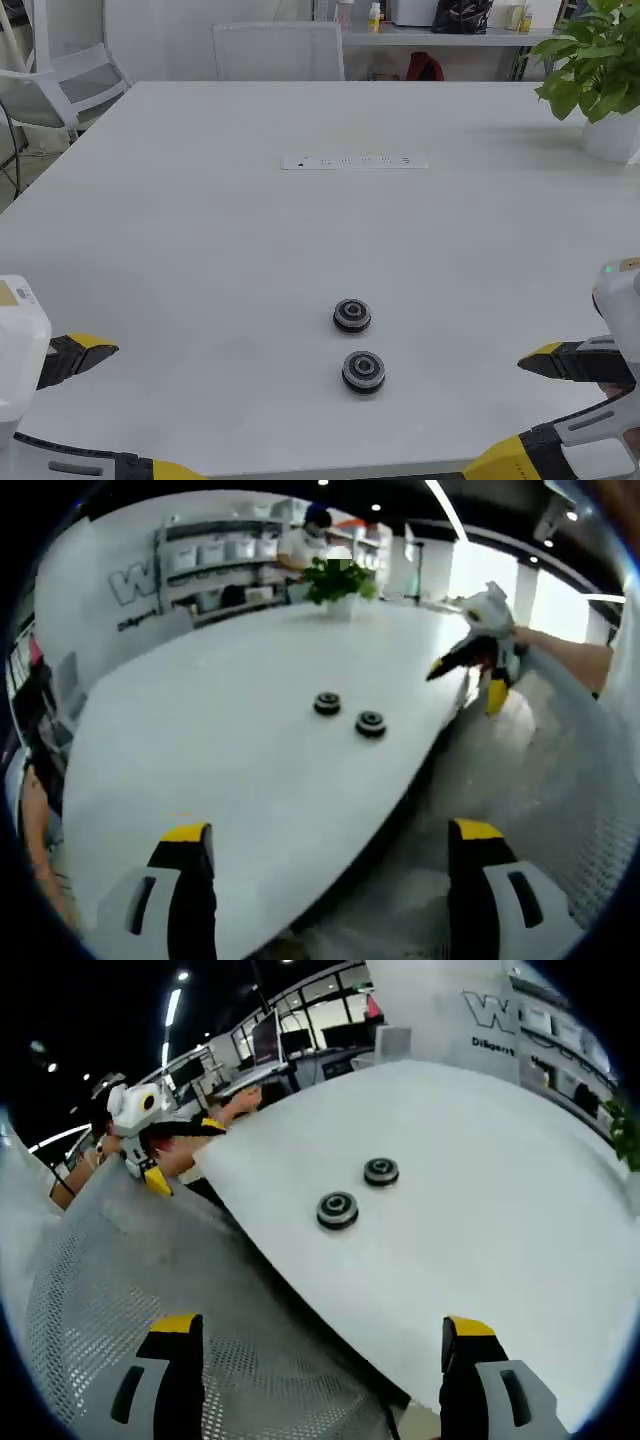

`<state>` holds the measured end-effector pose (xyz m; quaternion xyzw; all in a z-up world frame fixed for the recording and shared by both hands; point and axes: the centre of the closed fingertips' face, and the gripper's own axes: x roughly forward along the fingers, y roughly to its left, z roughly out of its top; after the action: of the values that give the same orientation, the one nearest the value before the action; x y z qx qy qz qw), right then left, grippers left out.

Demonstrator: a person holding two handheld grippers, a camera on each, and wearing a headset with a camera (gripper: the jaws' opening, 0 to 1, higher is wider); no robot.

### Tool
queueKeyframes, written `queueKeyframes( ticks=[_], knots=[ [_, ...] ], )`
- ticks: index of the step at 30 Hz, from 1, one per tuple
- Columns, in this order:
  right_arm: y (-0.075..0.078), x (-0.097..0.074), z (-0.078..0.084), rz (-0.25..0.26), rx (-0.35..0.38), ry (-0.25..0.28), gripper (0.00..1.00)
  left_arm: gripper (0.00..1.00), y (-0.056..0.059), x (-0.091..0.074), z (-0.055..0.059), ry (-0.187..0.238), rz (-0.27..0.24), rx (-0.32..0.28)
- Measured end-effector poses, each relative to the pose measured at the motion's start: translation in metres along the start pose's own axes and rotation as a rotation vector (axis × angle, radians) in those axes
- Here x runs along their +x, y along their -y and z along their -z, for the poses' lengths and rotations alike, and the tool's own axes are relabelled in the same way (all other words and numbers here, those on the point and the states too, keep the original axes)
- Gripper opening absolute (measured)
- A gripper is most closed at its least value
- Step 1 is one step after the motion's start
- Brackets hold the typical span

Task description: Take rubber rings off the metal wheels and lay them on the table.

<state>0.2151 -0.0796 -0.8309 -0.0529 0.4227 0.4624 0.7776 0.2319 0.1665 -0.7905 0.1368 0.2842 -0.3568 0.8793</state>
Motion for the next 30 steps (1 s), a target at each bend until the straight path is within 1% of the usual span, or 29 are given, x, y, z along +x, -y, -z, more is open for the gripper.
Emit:
queueKeyframes(
  ticks=[3,6,8,11,12,14,17,21,26,30],
  knots=[
    [-0.002,0.001,-0.002,-0.008,0.006,0.009,0.99,0.99,0.002,0.000,-0.002,0.008,0.008,-0.005],
    [-0.005,0.001,-0.003,-0.014,0.003,0.012,0.99,0.99,0.001,0.000,0.000,-0.003,0.007,-0.004],
    [-0.008,0.001,-0.006,-0.025,0.008,0.025,0.99,1.00,0.002,0.000,-0.001,0.002,0.013,-0.007],
    [-0.008,0.001,-0.007,-0.022,0.008,0.032,0.99,1.00,0.006,0.001,-0.005,0.026,0.036,-0.021],
    [-0.007,0.001,-0.007,-0.021,0.008,0.031,0.99,0.99,0.007,0.000,-0.007,0.047,0.046,-0.050],
    [-0.008,0.001,-0.006,-0.020,0.002,0.027,0.99,1.00,0.005,-0.001,-0.009,0.063,0.042,-0.072],
    [-0.005,0.000,-0.005,-0.007,-0.008,0.019,0.99,1.00,0.003,-0.001,-0.011,0.078,0.036,-0.085],
    [-0.003,0.000,-0.007,-0.004,-0.005,0.025,0.99,0.97,0.005,-0.003,-0.019,0.128,0.065,-0.126],
    [-0.004,0.000,-0.005,-0.007,-0.017,0.011,0.99,0.97,0.000,-0.004,-0.021,0.140,0.038,-0.137],
    [-0.004,0.000,-0.005,-0.005,-0.019,0.009,0.99,0.97,0.000,-0.005,-0.023,0.154,0.037,-0.147]
  ],
)
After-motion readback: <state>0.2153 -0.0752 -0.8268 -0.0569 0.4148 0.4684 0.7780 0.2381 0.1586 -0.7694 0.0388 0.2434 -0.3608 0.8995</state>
